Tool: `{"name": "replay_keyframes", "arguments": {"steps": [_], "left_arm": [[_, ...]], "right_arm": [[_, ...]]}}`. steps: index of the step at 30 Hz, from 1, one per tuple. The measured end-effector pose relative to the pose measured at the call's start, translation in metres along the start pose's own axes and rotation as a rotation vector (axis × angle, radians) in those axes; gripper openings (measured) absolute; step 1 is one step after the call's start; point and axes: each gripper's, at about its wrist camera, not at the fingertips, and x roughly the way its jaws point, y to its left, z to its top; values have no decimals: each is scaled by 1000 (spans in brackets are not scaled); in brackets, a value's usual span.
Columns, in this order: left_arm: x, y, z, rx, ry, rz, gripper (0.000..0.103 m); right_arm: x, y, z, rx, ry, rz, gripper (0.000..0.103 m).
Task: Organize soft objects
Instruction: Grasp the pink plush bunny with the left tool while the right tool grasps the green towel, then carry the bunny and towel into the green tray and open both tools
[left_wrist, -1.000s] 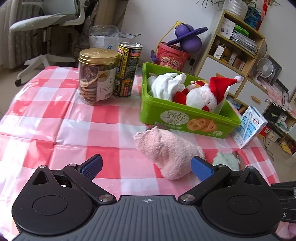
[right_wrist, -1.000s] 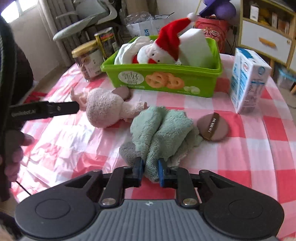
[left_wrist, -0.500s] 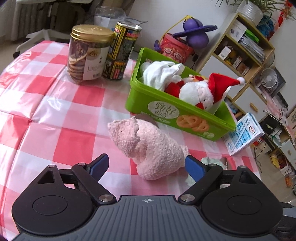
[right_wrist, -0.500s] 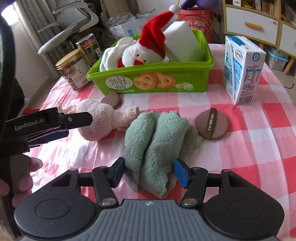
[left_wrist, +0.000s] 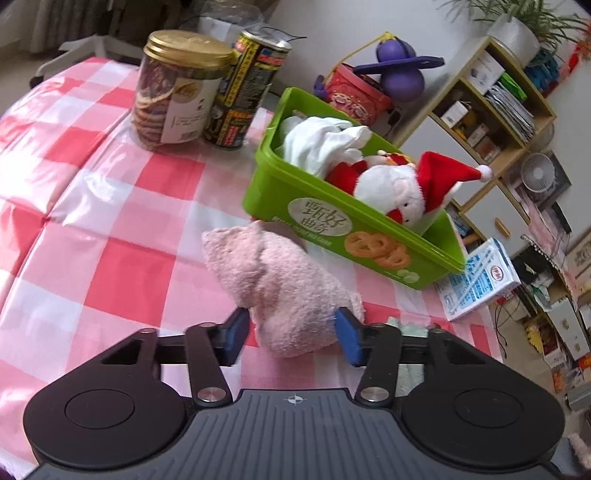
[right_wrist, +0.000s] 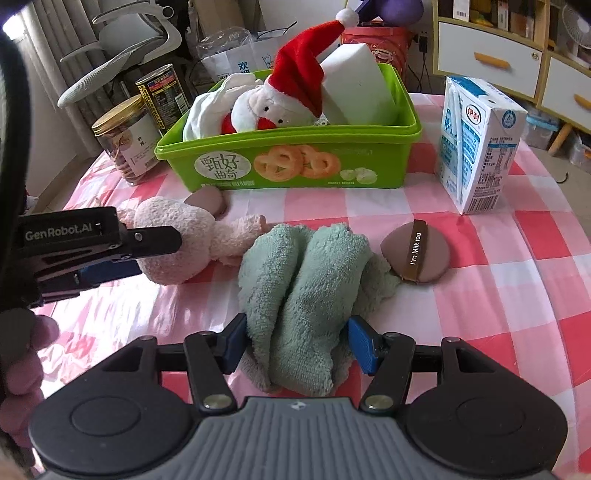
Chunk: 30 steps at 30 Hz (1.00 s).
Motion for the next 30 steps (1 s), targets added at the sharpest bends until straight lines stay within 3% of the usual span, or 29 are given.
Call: {"name": "replay_keyframes", "arguments": {"steps": [5, 10, 17, 30], "left_arm": [[-5, 1, 1, 19, 2, 0, 37], [-12, 6, 3, 33, 15, 6, 35], [-30, 13, 6, 71, 18, 5, 24], [-59, 15, 17, 78, -26, -60, 19]], "right_arm": [[0, 0, 3, 5, 20, 34, 14], [-2, 2, 5, -12, 26, 53, 1], [-12, 1, 10, 1, 1, 91, 0], [-39, -4, 24, 111, -74, 213, 0]]}}
